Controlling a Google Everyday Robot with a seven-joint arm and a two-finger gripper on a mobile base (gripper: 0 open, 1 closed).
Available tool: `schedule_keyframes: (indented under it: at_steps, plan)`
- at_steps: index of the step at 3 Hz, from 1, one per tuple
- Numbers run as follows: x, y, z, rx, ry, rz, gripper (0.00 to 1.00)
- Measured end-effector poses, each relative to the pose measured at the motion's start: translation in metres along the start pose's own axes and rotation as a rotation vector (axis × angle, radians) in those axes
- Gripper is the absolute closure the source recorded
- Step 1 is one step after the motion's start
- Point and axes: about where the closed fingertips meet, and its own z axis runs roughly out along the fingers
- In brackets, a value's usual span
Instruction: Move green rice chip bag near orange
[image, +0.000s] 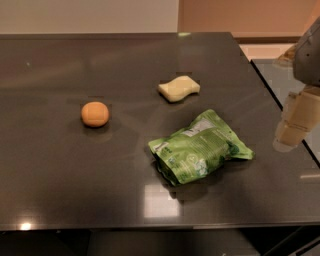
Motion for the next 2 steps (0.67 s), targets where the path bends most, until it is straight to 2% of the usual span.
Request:
schedule_keyframes:
  at_steps: [2]
  plan:
    - [0.0000,0.0000,0.0000,0.000,0.000,0.000,0.00]
